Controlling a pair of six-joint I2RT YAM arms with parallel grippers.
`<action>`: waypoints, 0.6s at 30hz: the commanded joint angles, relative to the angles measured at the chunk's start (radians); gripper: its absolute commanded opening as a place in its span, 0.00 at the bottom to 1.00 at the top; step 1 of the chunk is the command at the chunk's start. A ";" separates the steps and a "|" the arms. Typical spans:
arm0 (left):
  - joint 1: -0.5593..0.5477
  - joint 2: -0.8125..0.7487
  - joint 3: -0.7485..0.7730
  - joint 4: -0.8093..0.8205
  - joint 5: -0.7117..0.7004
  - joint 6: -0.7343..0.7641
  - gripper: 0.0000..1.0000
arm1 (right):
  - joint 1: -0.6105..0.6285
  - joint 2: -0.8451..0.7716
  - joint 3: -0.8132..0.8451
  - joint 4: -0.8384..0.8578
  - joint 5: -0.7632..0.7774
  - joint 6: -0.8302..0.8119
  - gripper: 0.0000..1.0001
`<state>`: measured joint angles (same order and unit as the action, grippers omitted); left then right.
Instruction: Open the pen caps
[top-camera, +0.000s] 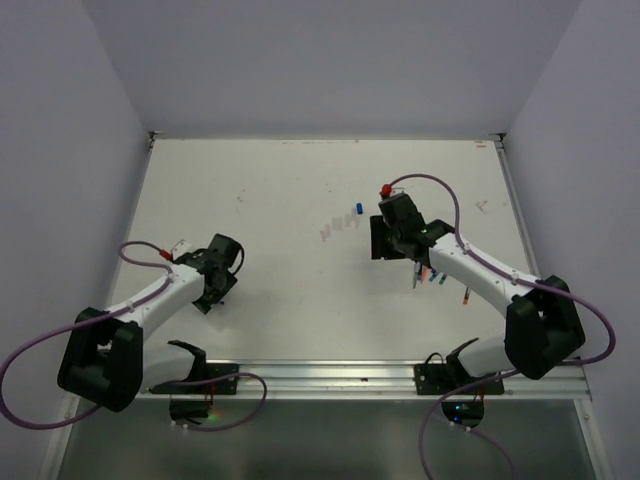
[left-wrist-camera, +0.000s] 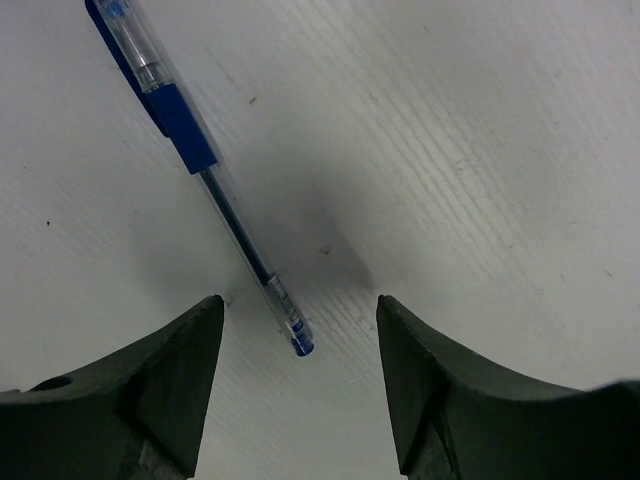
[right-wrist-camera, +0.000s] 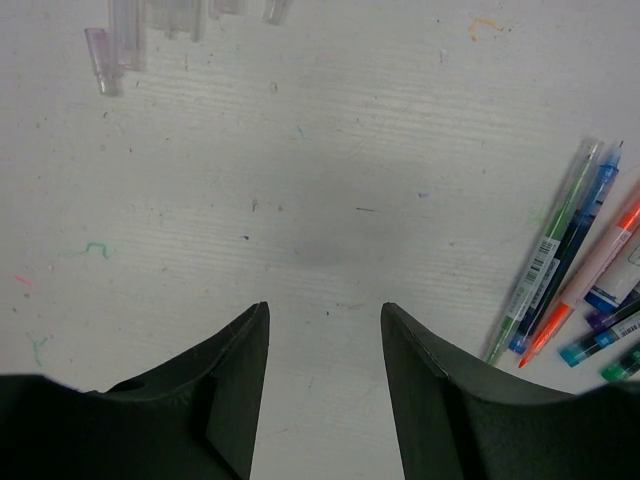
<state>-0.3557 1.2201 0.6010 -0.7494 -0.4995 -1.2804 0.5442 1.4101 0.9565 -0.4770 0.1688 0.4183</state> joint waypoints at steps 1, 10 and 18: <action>0.046 -0.001 -0.021 0.042 -0.022 -0.014 0.65 | 0.005 -0.046 -0.005 0.032 0.005 0.007 0.52; 0.100 0.036 -0.070 0.133 0.029 0.019 0.42 | 0.007 -0.062 -0.001 0.025 0.012 0.008 0.52; 0.100 0.050 -0.089 0.188 0.055 0.070 0.10 | 0.008 -0.065 0.007 0.020 0.014 0.011 0.52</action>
<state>-0.2626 1.2499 0.5583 -0.6273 -0.4904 -1.2251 0.5446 1.3716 0.9531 -0.4744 0.1688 0.4202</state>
